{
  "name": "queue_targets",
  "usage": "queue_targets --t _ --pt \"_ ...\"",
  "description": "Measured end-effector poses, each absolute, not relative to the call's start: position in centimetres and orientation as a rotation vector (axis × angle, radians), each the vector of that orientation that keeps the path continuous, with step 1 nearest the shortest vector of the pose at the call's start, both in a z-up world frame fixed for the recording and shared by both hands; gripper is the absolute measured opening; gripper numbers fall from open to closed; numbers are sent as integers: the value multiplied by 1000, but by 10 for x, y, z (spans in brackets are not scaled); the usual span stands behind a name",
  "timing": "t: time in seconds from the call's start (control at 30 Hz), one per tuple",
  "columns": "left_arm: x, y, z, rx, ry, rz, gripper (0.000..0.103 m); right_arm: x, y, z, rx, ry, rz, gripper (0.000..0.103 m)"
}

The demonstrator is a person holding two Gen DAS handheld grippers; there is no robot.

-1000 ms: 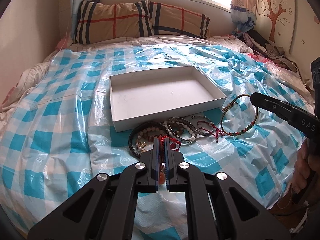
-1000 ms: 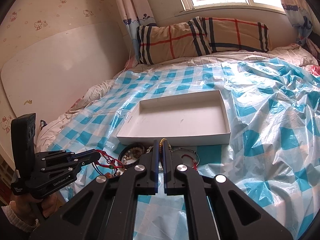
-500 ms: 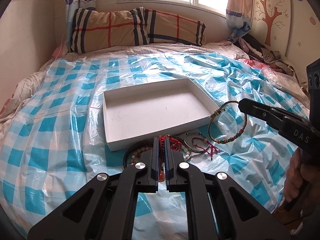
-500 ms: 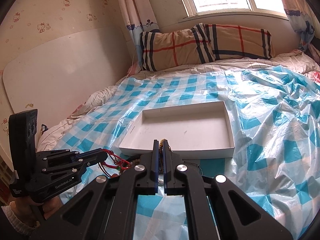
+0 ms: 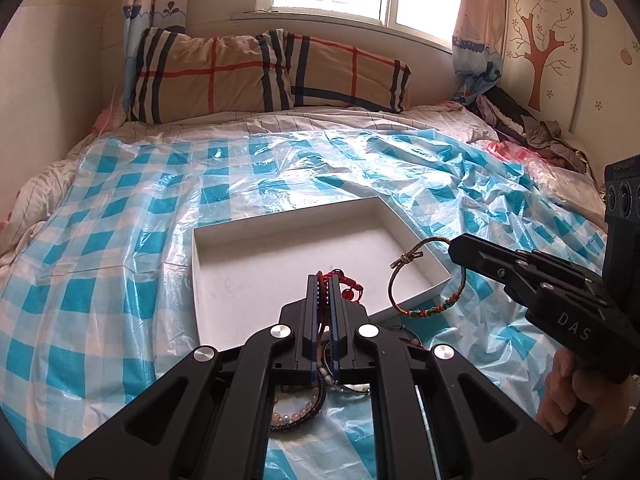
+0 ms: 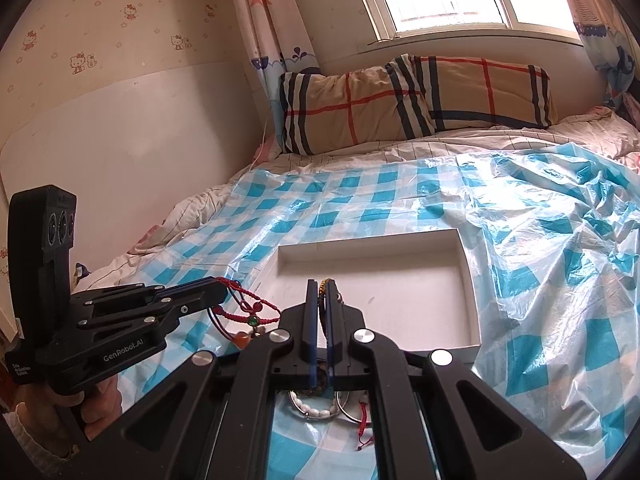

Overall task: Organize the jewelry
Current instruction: 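Carry both bracelets into the white tray and open both grippers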

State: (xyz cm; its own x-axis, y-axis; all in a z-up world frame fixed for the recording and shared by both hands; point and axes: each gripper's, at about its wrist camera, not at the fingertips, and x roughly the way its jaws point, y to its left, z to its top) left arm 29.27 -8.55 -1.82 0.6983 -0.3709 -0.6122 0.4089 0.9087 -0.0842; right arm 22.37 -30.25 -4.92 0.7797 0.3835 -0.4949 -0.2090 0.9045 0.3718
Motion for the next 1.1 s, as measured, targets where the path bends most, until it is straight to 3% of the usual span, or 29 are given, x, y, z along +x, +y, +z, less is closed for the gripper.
queue_targets --t 0.4,0.77,0.8,0.83,0.87,1.1 --pt "334 -106 -40 34 682 -467 5 271 -296 -80 350 630 354 4" --pt "345 -80 -46 -55 704 -479 5 290 -291 -95 338 678 351 6" --pt "343 -78 -43 -63 703 -483 5 292 -290 -98 320 697 314 13" --pt "342 -76 -40 -70 702 -487 5 292 -292 -99 311 700 279 45" --pt "341 -73 -38 -76 701 -490 5 290 -295 -98 310 681 262 57" --pt "341 -73 -29 -93 708 -519 5 275 -312 -93 330 660 237 57"
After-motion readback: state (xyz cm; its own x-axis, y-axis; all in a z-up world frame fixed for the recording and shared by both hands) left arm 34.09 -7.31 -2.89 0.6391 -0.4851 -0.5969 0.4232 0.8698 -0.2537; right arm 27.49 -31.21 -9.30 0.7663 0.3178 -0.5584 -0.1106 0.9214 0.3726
